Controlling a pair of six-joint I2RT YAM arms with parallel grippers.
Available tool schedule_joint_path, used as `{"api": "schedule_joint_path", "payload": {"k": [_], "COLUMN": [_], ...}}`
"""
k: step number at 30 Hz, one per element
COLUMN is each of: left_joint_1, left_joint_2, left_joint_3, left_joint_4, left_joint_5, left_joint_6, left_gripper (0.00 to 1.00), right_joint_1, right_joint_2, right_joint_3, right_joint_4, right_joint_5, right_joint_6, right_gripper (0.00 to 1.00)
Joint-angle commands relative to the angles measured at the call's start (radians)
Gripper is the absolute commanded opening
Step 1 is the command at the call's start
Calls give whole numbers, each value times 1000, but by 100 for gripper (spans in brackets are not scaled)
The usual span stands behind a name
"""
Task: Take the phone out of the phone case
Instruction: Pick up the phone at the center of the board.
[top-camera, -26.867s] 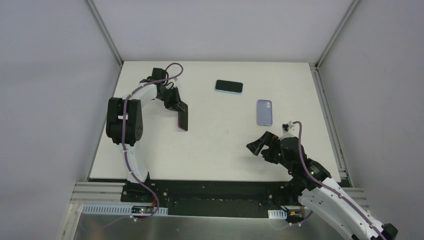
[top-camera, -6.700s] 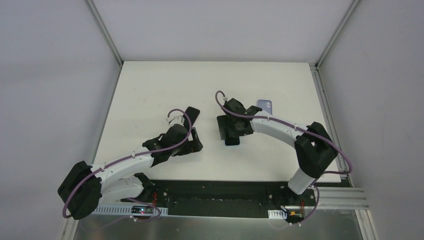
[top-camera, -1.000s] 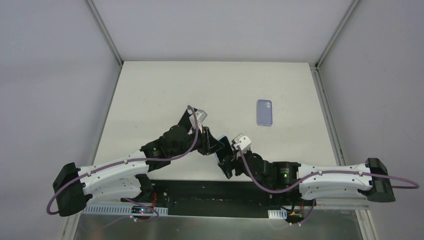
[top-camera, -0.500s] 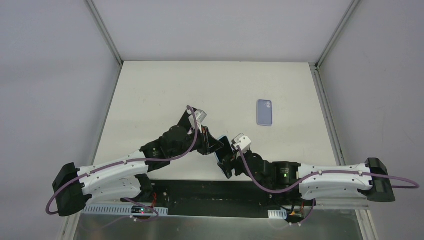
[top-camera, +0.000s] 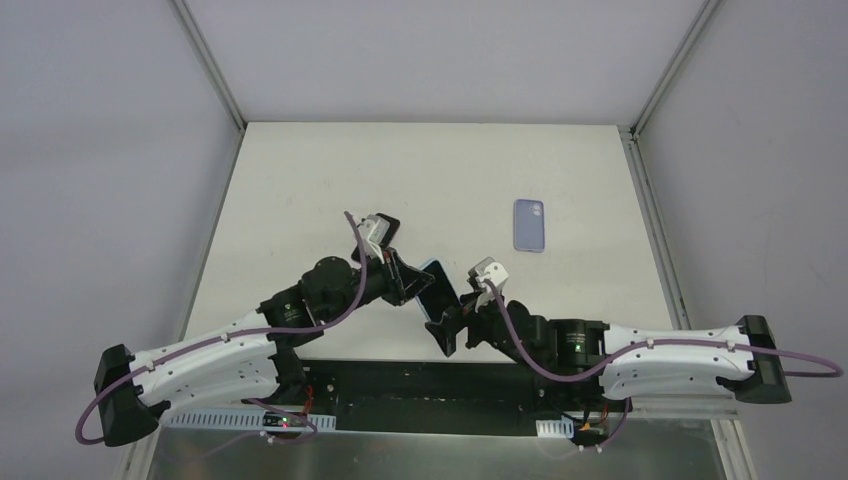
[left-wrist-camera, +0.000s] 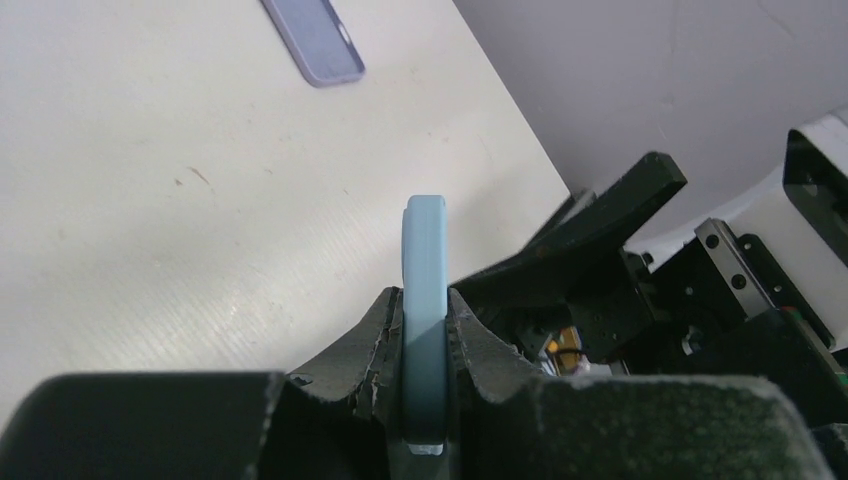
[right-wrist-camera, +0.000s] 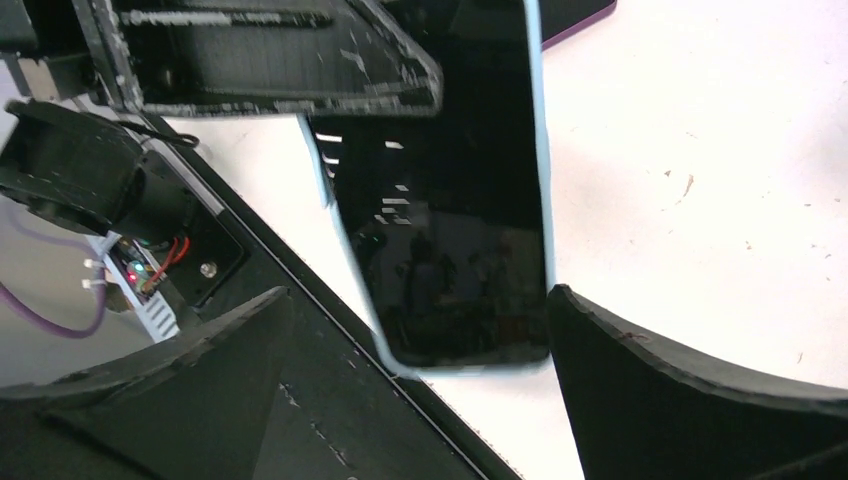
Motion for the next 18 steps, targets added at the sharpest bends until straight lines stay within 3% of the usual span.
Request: {"api": "schedule_joint_path", "payload": {"k": [1,6,8,13,18], "left_joint_1": [0,17,43,211,258], "left_joint_2": [-94,-206,-229,-189,-154], "left_joint_3": [37,44,46,72,48], "left_joint_4": [61,18,12,17,170], "left_joint_5": [-190,-355,-356,-104,-14], "left_joint_6": [52,46,26,-201,-341], "left_gripper": [0,0,0,0,0], "right_joint_1": [8,-19,-66,-327,-418], "right_joint_2": [-48,-122,-179,-308,-313], "right_joint_3": [38,10,-5,-123,-179], "right_joint_4": [16,61,55,181,303], "right_joint_5": [53,98,18,-370,-519], "right_joint_6": [90,168,236,436,498], "right_gripper": [99,100,99,99,97]}}
